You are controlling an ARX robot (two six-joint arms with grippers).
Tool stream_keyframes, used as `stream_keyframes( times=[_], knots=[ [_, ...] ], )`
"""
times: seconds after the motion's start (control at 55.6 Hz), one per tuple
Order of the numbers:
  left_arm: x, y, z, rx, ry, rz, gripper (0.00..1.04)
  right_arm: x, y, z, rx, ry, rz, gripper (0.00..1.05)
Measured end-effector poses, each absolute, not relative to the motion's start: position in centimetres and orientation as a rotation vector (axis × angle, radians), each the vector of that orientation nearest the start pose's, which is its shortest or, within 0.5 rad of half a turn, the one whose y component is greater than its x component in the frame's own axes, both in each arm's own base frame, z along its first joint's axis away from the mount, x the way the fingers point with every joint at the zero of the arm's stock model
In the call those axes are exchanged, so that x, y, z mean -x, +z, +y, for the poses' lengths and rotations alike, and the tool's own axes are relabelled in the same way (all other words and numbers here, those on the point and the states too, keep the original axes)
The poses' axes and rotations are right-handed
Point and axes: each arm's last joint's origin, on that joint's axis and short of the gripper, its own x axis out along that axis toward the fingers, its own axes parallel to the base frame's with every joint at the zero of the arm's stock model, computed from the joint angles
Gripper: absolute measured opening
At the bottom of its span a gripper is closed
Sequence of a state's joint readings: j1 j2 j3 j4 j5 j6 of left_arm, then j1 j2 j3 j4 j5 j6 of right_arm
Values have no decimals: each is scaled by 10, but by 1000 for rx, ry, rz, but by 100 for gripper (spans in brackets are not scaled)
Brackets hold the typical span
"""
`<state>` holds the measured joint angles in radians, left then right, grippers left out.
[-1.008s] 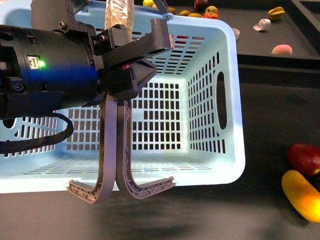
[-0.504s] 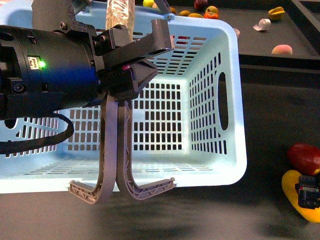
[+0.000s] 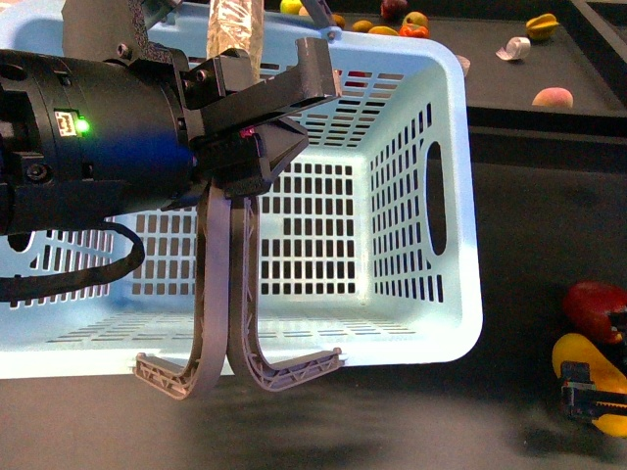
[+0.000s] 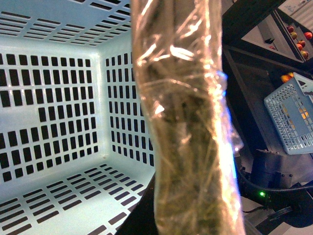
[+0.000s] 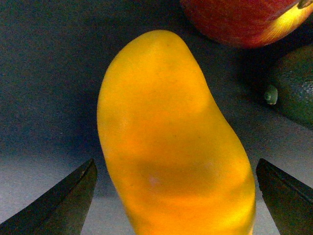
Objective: Pick mango with right arm and hold basket with left
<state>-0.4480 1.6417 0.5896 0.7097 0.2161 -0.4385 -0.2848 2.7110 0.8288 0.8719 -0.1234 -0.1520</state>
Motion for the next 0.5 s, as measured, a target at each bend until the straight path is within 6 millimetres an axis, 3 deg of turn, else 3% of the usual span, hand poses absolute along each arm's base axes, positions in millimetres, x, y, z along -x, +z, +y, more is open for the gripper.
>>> stream_keyframes(
  times=[0.306,0.504],
  knots=[
    [-270,152,-137,378,-570,484,5,-288,-127,-82,-59,-84,1002,96],
    [-270,152,-137,377,-570,484,5,-287,-128,-81,-59,-80,1005,68]
  ],
)
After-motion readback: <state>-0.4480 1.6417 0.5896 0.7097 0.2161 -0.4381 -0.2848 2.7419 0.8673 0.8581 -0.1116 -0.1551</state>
